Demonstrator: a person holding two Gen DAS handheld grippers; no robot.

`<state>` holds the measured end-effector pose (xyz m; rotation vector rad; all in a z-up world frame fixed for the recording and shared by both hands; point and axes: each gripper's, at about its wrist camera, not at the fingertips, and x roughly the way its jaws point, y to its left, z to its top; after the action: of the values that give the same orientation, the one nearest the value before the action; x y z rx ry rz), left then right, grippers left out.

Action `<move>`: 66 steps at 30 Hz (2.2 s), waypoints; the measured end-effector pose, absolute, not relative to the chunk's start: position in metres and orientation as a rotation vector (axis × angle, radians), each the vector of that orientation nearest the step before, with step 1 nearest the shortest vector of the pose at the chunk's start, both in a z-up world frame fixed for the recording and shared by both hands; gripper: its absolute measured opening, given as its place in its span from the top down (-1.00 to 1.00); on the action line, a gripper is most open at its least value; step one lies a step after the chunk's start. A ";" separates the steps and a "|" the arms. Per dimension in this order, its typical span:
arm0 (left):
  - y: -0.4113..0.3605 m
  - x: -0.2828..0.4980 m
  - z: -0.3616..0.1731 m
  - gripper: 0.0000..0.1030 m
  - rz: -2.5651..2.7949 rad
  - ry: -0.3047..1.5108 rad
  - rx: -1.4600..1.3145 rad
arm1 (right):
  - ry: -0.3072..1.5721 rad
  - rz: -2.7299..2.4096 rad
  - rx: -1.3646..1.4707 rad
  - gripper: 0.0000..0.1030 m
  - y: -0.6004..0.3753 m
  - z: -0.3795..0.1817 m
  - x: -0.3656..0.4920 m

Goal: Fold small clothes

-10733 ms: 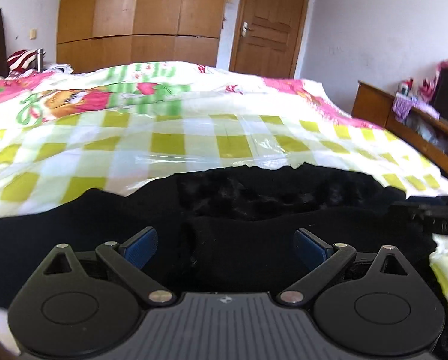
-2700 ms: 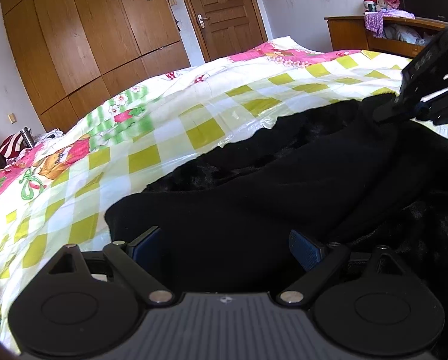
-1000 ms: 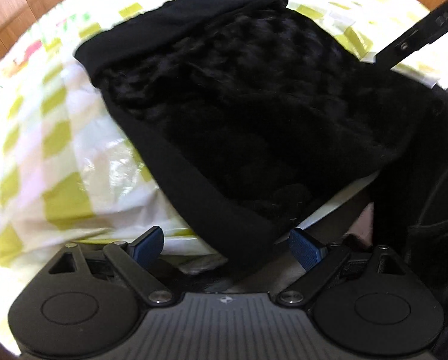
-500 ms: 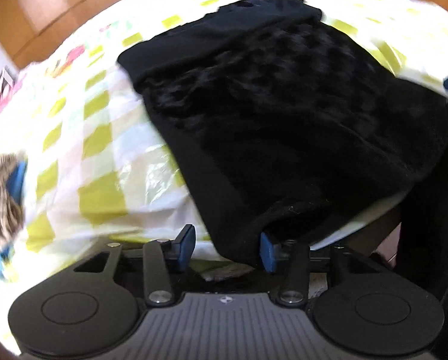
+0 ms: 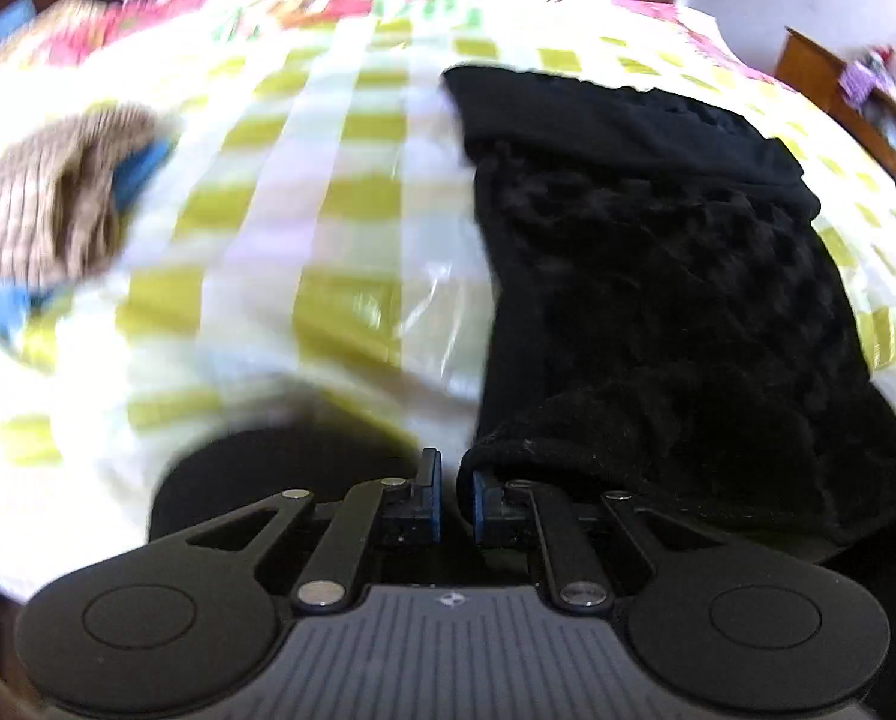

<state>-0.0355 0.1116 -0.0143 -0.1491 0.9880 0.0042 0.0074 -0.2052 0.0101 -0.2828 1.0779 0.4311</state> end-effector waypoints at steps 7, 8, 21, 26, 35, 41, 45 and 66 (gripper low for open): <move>0.118 -0.030 -0.011 0.46 0.010 0.948 -0.240 | 1.112 0.451 -0.277 -0.09 -0.190 0.002 0.010; 0.120 -0.031 -0.008 0.46 0.004 0.940 -0.243 | 1.118 0.451 -0.270 -0.09 -0.187 0.002 0.010; 0.151 -0.047 -0.017 0.46 -0.003 0.899 -0.425 | 1.064 0.225 -0.227 0.86 -0.188 0.010 0.021; 0.147 -0.058 -0.011 0.46 0.021 0.901 -0.399 | 0.942 0.244 -0.190 0.94 -0.193 0.038 -0.003; 0.154 -0.060 -0.011 0.46 0.051 0.942 -0.475 | 0.998 0.275 -0.056 0.95 -0.212 0.025 0.002; 0.151 -0.060 -0.009 0.41 0.102 0.909 -0.440 | 0.887 0.325 -0.096 0.95 -0.200 0.042 -0.009; 0.134 -0.059 -0.002 0.34 0.081 0.901 -0.287 | 0.911 0.340 -0.087 0.95 -0.198 0.039 -0.014; 0.057 -0.050 -0.007 0.29 -0.061 0.798 0.336 | 0.980 0.363 -0.076 0.76 -0.195 0.024 -0.002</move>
<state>-0.0500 0.0573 -0.0069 0.3360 0.7978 -0.0609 -0.0023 -0.1947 0.0239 -0.0765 0.9804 0.3630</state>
